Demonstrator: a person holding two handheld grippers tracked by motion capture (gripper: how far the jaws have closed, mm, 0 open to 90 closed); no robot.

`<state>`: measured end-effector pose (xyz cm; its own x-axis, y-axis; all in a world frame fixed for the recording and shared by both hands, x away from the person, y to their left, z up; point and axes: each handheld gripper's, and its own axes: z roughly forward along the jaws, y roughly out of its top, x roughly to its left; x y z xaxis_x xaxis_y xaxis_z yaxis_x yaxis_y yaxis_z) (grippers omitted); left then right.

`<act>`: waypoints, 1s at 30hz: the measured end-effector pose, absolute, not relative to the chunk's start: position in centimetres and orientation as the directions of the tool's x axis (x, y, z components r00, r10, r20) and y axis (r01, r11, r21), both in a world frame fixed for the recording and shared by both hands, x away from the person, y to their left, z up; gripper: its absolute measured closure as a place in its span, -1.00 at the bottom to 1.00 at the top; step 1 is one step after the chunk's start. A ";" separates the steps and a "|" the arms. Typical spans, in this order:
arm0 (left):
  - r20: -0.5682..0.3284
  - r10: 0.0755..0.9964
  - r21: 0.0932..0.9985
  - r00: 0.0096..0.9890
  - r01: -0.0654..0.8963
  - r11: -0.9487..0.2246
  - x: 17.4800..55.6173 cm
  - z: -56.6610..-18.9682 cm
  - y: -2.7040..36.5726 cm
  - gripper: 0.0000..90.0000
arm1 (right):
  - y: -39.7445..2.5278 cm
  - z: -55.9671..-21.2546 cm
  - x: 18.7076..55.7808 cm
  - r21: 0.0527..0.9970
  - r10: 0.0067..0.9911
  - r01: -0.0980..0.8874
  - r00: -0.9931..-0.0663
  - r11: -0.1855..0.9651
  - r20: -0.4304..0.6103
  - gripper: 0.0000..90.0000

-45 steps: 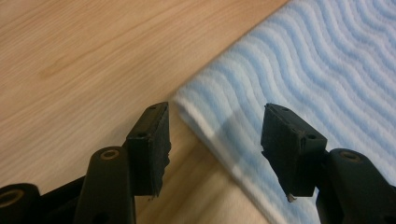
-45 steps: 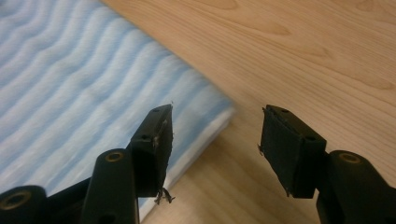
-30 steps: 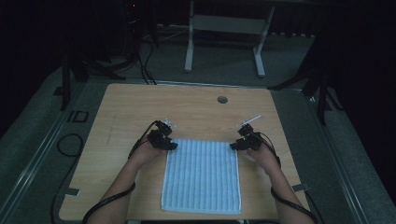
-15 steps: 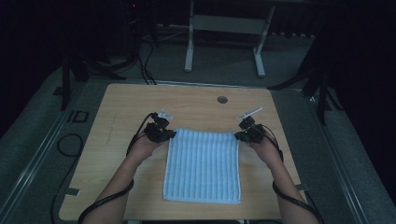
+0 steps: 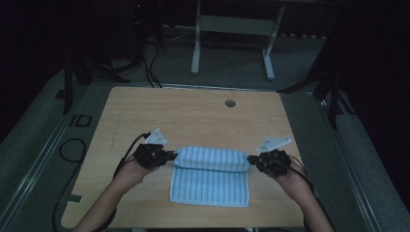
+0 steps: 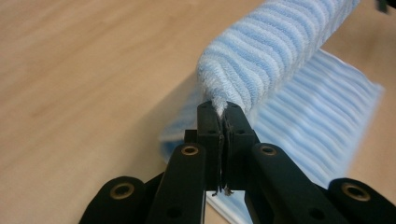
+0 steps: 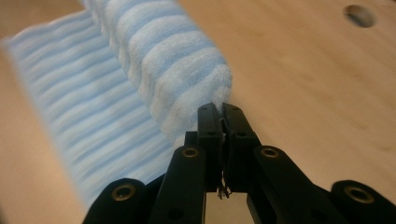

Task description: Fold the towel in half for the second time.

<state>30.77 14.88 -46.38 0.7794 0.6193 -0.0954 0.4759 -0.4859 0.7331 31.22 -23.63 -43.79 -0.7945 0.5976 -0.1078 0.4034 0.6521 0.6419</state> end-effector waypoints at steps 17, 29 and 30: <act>-0.115 0.481 0.660 0.869 0.428 -0.617 21.9 -50.5 14.0 0.53 | -25.0 -48.5 23.5 0.591 0.552 0.438 -0.834 0.677 -0.015 0.57; -0.148 0.536 0.649 0.831 0.491 -0.582 25.5 -50.8 12.8 0.07 | -21.9 -49.0 25.9 0.524 0.533 0.447 -0.846 0.725 -0.016 0.29; -0.152 0.530 0.639 0.834 0.492 -0.591 25.6 -51.2 12.5 0.07 | -21.7 -49.3 26.3 0.514 0.534 0.450 -0.846 0.730 -0.017 0.29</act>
